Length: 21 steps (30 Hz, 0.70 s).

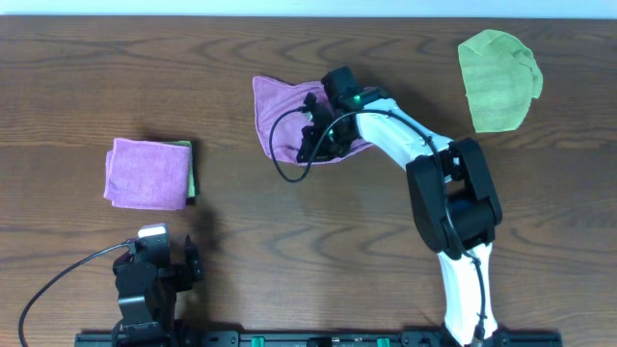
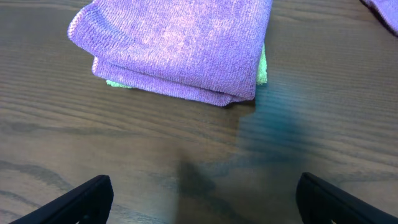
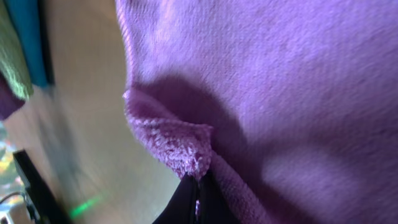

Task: Fold the cloth
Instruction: 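Spread the pink cloth flat by pulling its edge with the right gripper, then release the cloth and lift the right gripper away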

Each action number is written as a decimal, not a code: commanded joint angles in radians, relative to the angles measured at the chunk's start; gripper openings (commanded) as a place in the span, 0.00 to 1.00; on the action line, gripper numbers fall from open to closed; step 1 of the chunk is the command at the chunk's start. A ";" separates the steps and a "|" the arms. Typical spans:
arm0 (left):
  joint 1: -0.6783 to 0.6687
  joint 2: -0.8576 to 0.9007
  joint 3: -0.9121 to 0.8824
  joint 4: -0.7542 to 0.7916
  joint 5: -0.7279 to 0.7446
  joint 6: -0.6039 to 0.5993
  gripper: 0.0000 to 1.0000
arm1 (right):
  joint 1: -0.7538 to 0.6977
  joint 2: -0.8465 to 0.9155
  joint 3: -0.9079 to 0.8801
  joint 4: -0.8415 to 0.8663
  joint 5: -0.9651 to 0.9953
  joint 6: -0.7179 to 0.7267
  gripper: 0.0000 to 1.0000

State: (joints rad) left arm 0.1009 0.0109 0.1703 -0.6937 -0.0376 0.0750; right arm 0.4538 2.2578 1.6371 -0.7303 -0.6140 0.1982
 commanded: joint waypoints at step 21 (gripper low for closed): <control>-0.003 -0.006 -0.010 -0.013 -0.014 -0.008 0.95 | 0.248 -0.040 0.019 -0.111 -0.100 -0.018 0.15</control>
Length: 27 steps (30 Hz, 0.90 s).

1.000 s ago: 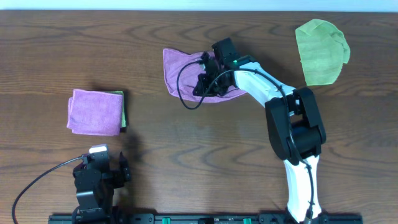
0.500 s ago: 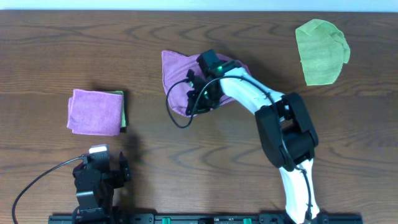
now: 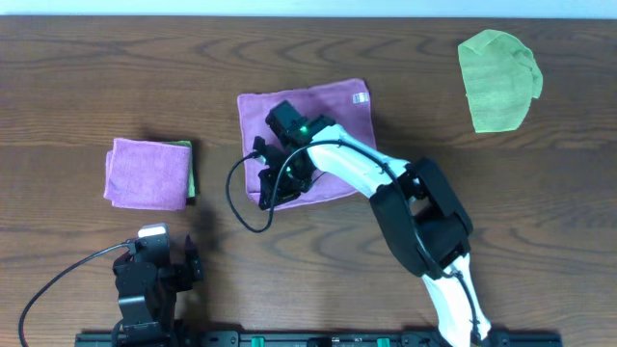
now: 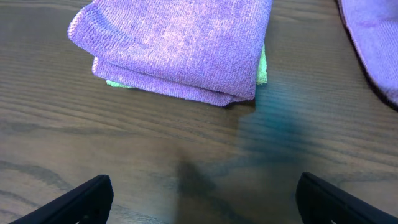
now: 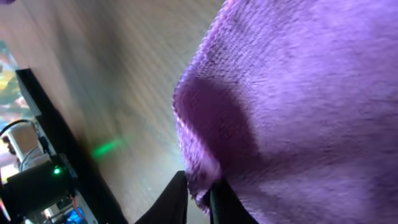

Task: Fold the cloth
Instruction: 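Release the cloth and lift the right gripper away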

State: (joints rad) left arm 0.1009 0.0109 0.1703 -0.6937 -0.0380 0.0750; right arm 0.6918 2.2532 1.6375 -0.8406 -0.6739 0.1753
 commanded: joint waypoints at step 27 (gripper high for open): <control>-0.003 -0.006 -0.010 -0.013 -0.014 -0.008 0.95 | -0.043 -0.045 0.409 -0.184 0.051 0.011 0.99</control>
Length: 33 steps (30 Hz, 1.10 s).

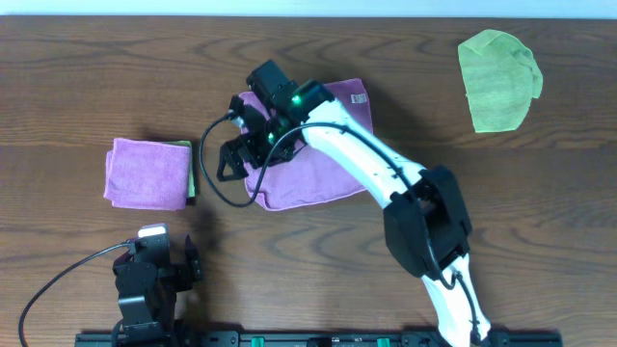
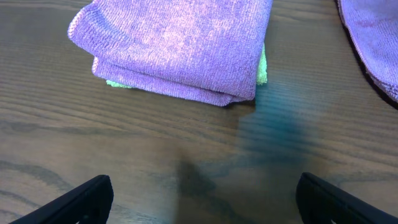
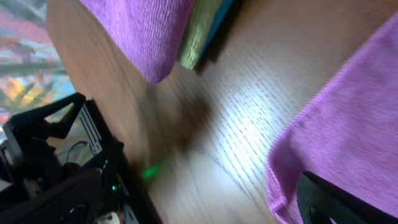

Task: Fold the cloth
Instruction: 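Release the cloth and lift the right gripper away, then move both grippers to the near left and right cloth corners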

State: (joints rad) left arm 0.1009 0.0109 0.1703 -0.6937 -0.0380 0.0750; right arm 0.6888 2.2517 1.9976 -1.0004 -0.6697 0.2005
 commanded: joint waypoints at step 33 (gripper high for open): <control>-0.003 0.098 0.116 0.063 0.327 -0.076 0.95 | -0.490 -0.440 0.038 -0.489 0.330 -0.316 0.99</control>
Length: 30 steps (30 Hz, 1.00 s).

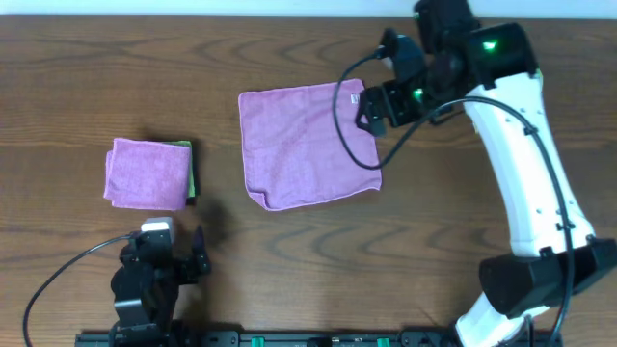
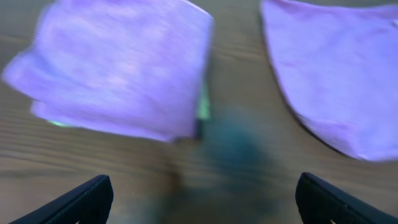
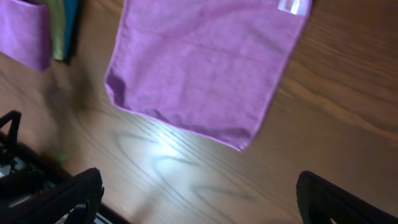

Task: Fold the cloth
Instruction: 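Move both grippers to the near left and right cloth corners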

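Note:
A purple cloth (image 1: pixel 307 145) lies spread flat as a rough square in the middle of the table; a white label (image 3: pixel 292 6) shows at its far right corner. My right gripper (image 1: pixel 374 108) hangs open and empty, high over that far right corner. In the right wrist view the whole cloth (image 3: pixel 205 68) lies below its wide-apart fingers (image 3: pixel 68 199). My left gripper (image 1: pixel 172 239) is open and empty near the front left edge. Its blurred wrist view shows the cloth's near left part (image 2: pixel 336 74) beyond the fingers (image 2: pixel 81 199).
A folded purple cloth (image 1: pixel 147 173) sits on a green one at the left, in front of my left gripper; the left wrist view shows this stack (image 2: pixel 118 74). The right arm (image 1: pixel 521 164) spans the right side of the table. A black rail (image 1: pixel 289 337) runs along the front edge.
My open right gripper was low off the cloth's left edge; now it is raised by the far right corner. The left wrist view has shifted and blurred, showing more of the spread cloth.
My right gripper was shut on the bunched purple cloth at the table's middle. Then the cloth lay spread out with the gripper still shut on its near left corner. Then the gripper was open beside the left edge, and now it is lifted away to the right.

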Each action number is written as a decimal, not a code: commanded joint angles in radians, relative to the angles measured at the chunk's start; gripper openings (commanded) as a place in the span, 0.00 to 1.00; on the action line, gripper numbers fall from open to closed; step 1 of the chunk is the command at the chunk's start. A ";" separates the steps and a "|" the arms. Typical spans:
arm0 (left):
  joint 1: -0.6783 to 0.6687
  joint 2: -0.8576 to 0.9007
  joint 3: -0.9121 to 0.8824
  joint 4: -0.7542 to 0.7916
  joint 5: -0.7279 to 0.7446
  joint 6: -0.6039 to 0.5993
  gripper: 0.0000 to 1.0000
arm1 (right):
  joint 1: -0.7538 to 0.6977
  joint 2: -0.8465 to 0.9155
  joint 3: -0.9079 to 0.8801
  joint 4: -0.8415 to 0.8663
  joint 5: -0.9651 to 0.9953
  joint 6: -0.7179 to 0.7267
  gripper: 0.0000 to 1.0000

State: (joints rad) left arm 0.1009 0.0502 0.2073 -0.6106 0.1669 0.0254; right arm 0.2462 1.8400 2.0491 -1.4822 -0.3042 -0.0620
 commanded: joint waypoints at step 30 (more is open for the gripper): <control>-0.026 0.952 0.502 -0.047 0.547 -0.399 0.95 | -0.233 -0.909 -1.334 0.513 -0.179 0.276 0.99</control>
State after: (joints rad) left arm 0.0929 0.9852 0.6857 -0.6537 0.7071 -0.2916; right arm 0.0223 0.9302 0.7486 -0.9932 -0.4290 0.1596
